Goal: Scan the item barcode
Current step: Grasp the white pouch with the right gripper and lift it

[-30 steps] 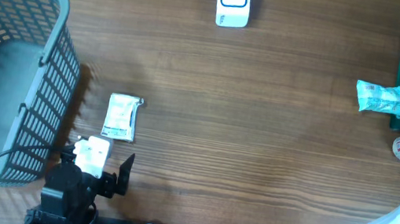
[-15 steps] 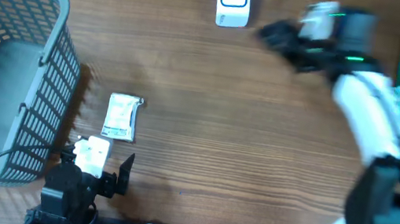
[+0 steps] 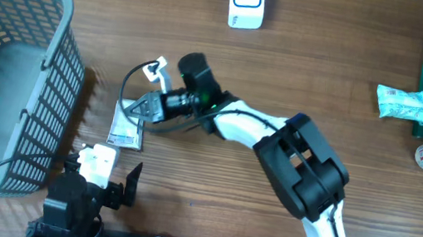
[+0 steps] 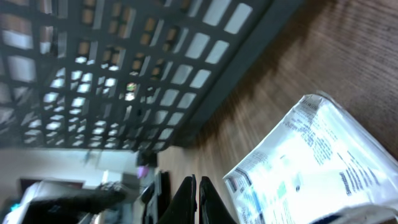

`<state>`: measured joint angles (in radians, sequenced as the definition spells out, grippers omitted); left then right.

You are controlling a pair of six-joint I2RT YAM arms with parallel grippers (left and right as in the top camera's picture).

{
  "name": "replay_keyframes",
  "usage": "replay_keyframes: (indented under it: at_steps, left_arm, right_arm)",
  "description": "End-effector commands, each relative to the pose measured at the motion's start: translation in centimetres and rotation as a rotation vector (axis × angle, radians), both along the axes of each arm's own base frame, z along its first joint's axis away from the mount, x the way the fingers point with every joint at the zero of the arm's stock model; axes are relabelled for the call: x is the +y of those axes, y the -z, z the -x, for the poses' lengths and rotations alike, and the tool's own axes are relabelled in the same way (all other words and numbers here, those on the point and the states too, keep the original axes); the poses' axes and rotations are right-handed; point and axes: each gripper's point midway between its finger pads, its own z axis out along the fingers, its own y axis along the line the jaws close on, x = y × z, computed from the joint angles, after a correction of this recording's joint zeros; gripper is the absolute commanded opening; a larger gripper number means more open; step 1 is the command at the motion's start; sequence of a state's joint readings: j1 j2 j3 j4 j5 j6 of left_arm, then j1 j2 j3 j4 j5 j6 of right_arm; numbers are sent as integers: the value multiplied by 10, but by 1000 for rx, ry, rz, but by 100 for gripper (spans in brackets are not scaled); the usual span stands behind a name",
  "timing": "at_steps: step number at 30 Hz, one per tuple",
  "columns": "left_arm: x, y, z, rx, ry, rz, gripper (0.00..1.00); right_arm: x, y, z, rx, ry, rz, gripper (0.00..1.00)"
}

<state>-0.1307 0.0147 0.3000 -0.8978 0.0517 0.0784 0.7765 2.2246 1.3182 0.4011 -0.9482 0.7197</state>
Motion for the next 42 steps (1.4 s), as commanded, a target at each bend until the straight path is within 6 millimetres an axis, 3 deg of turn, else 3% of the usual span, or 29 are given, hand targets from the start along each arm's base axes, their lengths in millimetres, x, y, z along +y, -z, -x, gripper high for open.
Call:
replay_keyframes:
  at_steps: [1, 4, 6, 9, 13, 18, 22, 23, 24, 25, 27, 29, 30, 34, 36, 39, 42]
  left_arm:
    - [-1, -1, 0, -8, 16, -8, 100]
    - [-1, -1, 0, -8, 16, -8, 100]
    - [-1, -1, 0, -8, 16, -8, 100]
    - [-1, -1, 0, -8, 16, -8, 100]
    - [-1, -1, 0, -8, 16, -8, 100]
    - [-1, -1, 0, -8, 16, -8, 100]
    - [-1, -1, 0, -8, 16, -8, 100]
    - [-1, -1, 0, -8, 16, -8, 100]
    - [-1, -1, 0, -8, 16, -8, 100]
    - [-1, -1, 0, -8, 16, -8, 100]
    - [-1, -1, 0, -8, 16, -8, 100]
    - [-1, -1, 0, -8, 16, -8, 100]
    - [-1, -1, 0, -8, 16, -8, 100]
    - [-1, -1, 0, -8, 16, -8, 100]
    - [-1, -1, 0, -8, 16, -8, 100]
    - [-1, -1, 0, -8, 16, -8, 100]
    - [-1, -1, 0, -8, 16, -8, 100]
  right_arm:
    - [21, 21, 7, -5, 89, 76, 5]
    - [34, 41, 25, -18, 109, 146, 5]
    - [25, 73, 23, -8, 179, 274, 4]
    - [-4, 108, 0, -39, 308, 449, 4]
    - [-48, 126, -28, -3, 393, 583, 4]
    - [-159, 112, -68, 58, 461, 790, 4]
    - [-218, 74, -83, 28, 528, 883, 4]
    - [-224, 58, -83, 5, 528, 881, 4]
    - [-225, 47, -81, -3, 529, 875, 5]
    - [-226, 33, -78, -15, 530, 865, 20]
    - [-227, 13, -74, -33, 539, 845, 64]
    - [-219, 2, -69, -88, 457, 796, 100]
    - [-206, -4, -58, -353, 158, 710, 100]
    - [-225, 3, -77, -646, 29, 825, 100]
    - [-214, 5, -72, -831, -177, 740, 100]
    - [-215, 15, -67, -923, -320, 718, 100]
    - [-191, 20, -62, -923, -335, 563, 100]
